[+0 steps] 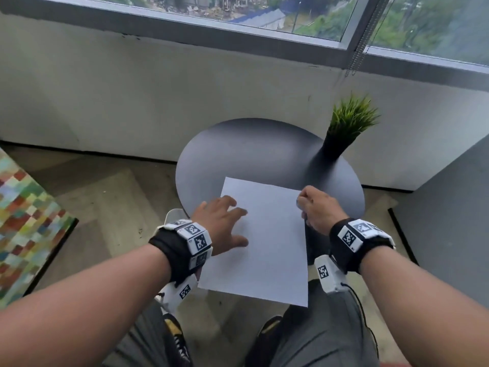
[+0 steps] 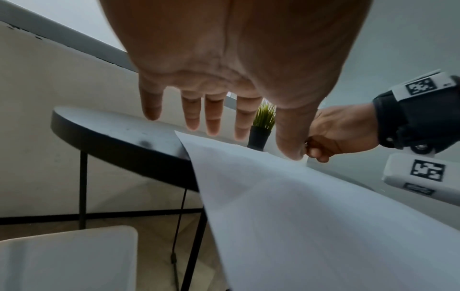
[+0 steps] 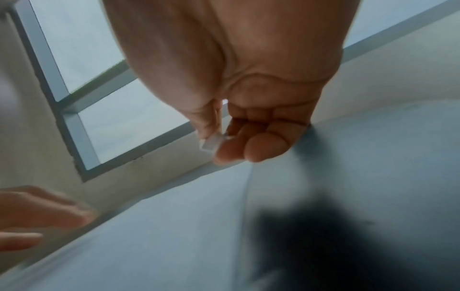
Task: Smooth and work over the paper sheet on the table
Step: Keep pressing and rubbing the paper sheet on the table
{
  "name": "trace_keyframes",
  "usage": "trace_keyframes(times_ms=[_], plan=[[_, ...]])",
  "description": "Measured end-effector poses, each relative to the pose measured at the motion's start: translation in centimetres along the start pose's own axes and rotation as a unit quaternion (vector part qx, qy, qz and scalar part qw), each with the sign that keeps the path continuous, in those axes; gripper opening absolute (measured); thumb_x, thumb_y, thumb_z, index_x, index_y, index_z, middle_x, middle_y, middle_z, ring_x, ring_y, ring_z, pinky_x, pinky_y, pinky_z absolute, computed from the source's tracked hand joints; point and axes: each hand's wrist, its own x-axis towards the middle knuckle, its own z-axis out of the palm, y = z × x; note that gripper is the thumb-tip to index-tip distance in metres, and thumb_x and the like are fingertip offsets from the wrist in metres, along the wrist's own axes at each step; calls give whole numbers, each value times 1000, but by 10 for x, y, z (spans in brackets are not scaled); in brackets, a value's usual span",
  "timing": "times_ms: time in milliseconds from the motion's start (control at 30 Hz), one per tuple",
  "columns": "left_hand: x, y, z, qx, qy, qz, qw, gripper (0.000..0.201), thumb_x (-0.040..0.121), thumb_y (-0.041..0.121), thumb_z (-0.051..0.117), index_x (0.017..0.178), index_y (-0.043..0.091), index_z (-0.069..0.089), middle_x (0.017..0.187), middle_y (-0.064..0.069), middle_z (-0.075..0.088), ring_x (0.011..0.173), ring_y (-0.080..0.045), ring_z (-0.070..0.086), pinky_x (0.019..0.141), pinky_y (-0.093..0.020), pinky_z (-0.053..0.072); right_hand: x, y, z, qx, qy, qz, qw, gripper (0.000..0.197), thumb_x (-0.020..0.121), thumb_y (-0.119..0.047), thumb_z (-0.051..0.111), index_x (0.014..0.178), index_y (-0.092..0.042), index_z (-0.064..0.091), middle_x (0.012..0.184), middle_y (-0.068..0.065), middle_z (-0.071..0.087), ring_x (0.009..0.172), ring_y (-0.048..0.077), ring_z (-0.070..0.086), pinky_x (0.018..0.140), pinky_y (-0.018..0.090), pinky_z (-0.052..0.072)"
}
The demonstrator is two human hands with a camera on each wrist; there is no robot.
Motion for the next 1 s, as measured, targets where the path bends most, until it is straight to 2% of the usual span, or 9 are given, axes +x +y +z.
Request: trace_keyframes(times_ms=[100, 267, 367, 433, 567, 733, 767, 900, 1000], plan=[[12, -1, -4, 19, -58, -21, 998, 107, 79, 78, 60, 161, 33, 9, 170, 4, -6, 156, -19, -5, 123, -57, 9, -6, -24, 14, 20, -58, -30, 998, 6, 89, -24, 57, 84, -22, 57, 68, 5, 63, 49, 16, 51, 48, 30, 49], [16, -4, 5, 33, -98, -24, 994, 130, 66, 89, 60, 161, 28, -4, 169, 5, -15, 155, -19, -14, 120, -65, 4, -1, -46, 45, -32, -105, -58, 992, 9, 87, -24, 58, 91, -21, 52, 77, 3, 67, 62, 19, 64, 59, 32, 56], [16, -4, 6, 32, -93, -24, 995, 132, 63, 91, 60, 160, 30, -4, 169, 6, -15, 155, -19, -13, 119, -66, 5, 5, -53, 56, -105, -48, -49, 992, 9, 86, -26, 59, 89, -20, 53, 95, 5, 67, 89, 26, 63, 74, 32, 49], [17, -4, 5, 32, -95, -23, 995, 132, 62, 91, 61, 160, 30, -4, 169, 6, -15, 155, -20, -12, 119, -67, 6, -1, -56, 67, -141, -58, -84, 985, 8, 88, -24, 58, 92, -18, 57, 102, 6, 67, 97, 28, 59, 76, 29, 43], [17, -5, 5, 22, -96, -18, 995, 132, 61, 91, 62, 160, 32, -3, 169, 5, -15, 155, -22, -12, 119, -68, 7, -26, -68, 77, -200, -199, -200, 938, 13, 90, -25, 58, 99, -17, 61, 105, 3, 68, 98, 24, 60, 75, 27, 40], [19, -5, 4, 34, -111, -23, 993, 134, 61, 91, 63, 160, 33, -6, 168, 5, -17, 155, -23, -13, 117, -71, 6, 3, -55, 57, -227, -71, -102, 966, 7, 89, -27, 55, 90, -21, 52, 101, 8, 66, 91, 28, 58, 70, 30, 41], [20, -5, 4, 36, -112, -24, 993, 134, 60, 91, 63, 160, 33, -6, 168, 5, -17, 155, -23, -13, 117, -71, 7, -2, -56, 60, -238, -82, -129, 959, 8, 89, -26, 54, 93, -20, 53, 100, 9, 66, 91, 29, 58, 72, 32, 44], [21, -3, 3, 35, -113, -24, 993, 135, 59, 91, 64, 160, 34, -4, 169, 4, -15, 155, -25, -11, 115, -73, 8, -34, -65, 69, -263, -242, -239, 903, 11, 88, -25, 58, 96, -17, 60, 95, 4, 69, 87, 25, 59, 74, 31, 46], [21, 0, 0, 48, -118, -25, 992, 130, 61, 91, 63, 159, 40, -6, 169, 1, -16, 155, -27, -11, 115, -74, 9, -13, -60, 58, -256, -155, -159, 941, 12, 88, -27, 57, 95, -17, 57, 101, 6, 66, 94, 27, 59, 71, 30, 42]])
